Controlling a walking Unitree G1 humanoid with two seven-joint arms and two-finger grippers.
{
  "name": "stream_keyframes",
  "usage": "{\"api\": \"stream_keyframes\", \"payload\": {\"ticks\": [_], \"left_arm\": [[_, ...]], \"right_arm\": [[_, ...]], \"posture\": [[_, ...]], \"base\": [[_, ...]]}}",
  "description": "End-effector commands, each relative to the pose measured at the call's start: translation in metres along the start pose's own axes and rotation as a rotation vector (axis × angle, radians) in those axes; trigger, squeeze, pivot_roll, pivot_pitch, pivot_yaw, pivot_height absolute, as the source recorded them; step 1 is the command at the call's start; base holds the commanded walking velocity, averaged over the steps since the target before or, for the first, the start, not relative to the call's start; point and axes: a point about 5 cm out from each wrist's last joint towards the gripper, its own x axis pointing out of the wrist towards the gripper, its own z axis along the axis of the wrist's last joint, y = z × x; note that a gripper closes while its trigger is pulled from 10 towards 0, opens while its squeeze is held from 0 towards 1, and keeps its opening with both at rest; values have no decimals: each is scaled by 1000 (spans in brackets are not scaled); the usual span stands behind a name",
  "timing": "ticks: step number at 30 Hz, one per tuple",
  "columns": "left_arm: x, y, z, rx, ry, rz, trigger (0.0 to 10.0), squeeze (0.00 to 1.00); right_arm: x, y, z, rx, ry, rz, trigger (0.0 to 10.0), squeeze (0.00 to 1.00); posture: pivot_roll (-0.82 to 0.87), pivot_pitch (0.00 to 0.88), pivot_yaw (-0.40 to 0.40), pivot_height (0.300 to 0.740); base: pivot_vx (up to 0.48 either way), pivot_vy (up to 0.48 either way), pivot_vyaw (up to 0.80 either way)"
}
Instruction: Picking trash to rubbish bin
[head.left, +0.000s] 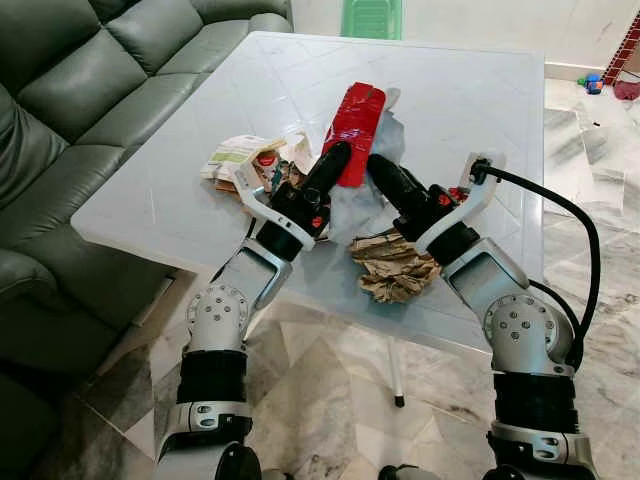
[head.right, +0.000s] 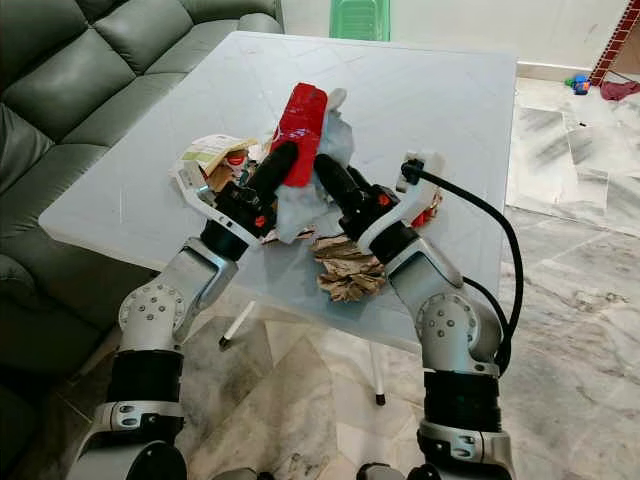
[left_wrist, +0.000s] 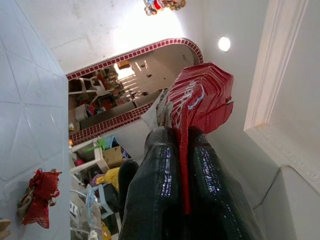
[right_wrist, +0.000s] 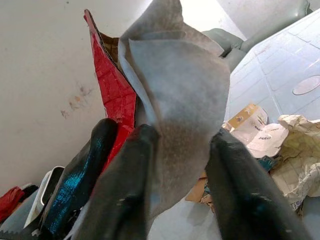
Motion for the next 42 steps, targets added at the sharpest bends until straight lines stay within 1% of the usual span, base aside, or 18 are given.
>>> {"api": "stream_keyframes", "payload": {"ticks": [1, 4, 6, 13, 17, 18, 19, 31, 32, 36, 38, 39, 40, 42], "left_arm": [[12, -9, -31, -123, -16, -62, 10000, 0], [12, -8, -31, -118, -18, -59, 10000, 0], [12, -7, -30, -93, -14, -41, 10000, 0], [13, -6, -30, -104, -26, -33, 10000, 0], [12, -2, -28, -106, -43, -12, 10000, 0], [12, -2, -27, -115, -51, -11, 10000, 365], [12, -2, -27, -116, -51, -11, 10000, 1000], [12, -2, -29, -120, -50, -11, 10000, 1000], [12, -2, -29, -119, -49, -10, 10000, 0], [13, -1, -28, -111, -52, -3, 10000, 0], [13, -1, -28, -113, -53, -4, 10000, 0], [13, -1, -28, -113, -53, -4, 10000, 0], [12, -1, -28, -113, -53, -5, 10000, 0], [12, -1, -28, -114, -53, -5, 10000, 0]], "right_arm": [[1, 2, 3, -6, -11, 0, 0, 0], [1, 1, 3, -7, -13, -1, 0, 0], [1, 1, 3, -8, -13, -4, 0, 0], [0, 0, 3, -12, -13, -7, 0, 0], [-1, -1, 4, -17, -16, -18, 0, 0], [-2, -1, 5, -19, -16, -20, 0, 0], [-2, -1, 5, -19, -16, -21, 0, 0], [-3, -3, 6, -26, -15, -31, 0, 0], [-3, -3, 6, -27, -15, -32, 0, 0], [-3, -6, 9, -44, -29, -55, 0, 0], [-4, -11, 14, -93, -54, -103, 0, 0], [-4, -12, 15, -100, -57, -112, 0, 0], [-4, -16, 20, -133, -79, -147, 0, 0], [-4, -18, 23, -154, -90, -172, 0, 0]], "posture": [[-106, 101, 80, 740], [-107, 101, 80, 740], [-107, 102, 79, 740], [-110, 102, 79, 740], [-111, 103, 79, 740], [-114, 104, 78, 740], [-114, 104, 78, 740], [-118, 106, 75, 740], [-118, 106, 75, 740], [-119, 106, 75, 740], [-119, 106, 75, 740], [-119, 106, 75, 740], [-119, 106, 75, 740], [-119, 106, 76, 740]], "base": [[0, 0, 0], [0, 0, 0], [0, 0, 0], [0, 0, 0], [0, 0, 0], [0, 0, 0], [0, 0, 0], [0, 0, 0], [0, 0, 0], [0, 0, 0], [0, 0, 0], [0, 0, 0], [0, 0, 0], [0, 0, 0]]}}
